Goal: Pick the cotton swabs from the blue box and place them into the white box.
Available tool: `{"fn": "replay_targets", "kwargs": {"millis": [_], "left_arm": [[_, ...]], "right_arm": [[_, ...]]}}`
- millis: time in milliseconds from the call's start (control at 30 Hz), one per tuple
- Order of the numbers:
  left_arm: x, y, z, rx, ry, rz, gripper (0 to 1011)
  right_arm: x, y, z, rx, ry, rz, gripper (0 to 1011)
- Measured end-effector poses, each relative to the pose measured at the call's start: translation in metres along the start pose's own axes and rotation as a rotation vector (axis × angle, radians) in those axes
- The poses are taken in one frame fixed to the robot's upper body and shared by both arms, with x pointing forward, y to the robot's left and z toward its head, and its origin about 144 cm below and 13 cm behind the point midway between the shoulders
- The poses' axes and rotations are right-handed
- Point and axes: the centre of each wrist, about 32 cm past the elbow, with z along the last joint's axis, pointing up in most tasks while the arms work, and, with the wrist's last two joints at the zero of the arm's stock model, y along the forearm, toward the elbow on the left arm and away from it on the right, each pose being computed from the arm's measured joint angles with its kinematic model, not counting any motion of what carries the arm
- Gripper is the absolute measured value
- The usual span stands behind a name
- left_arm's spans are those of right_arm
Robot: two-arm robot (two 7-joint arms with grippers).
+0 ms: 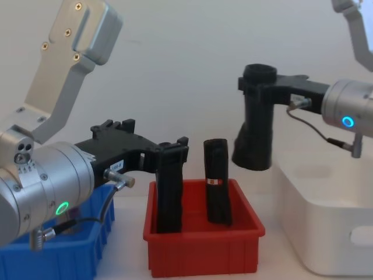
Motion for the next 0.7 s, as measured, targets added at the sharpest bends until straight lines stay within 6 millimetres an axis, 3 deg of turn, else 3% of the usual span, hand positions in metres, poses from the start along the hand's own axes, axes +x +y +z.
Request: {"fn": "replay_targets", "kwargs": {"millis": [700], "left_arm": [[0.0, 0.0, 0.0, 0.0, 0.0, 0.0, 1004]], "right_arm": [[0.015, -0.051, 0.013, -0.121, 0.014, -0.272, 339]]}}
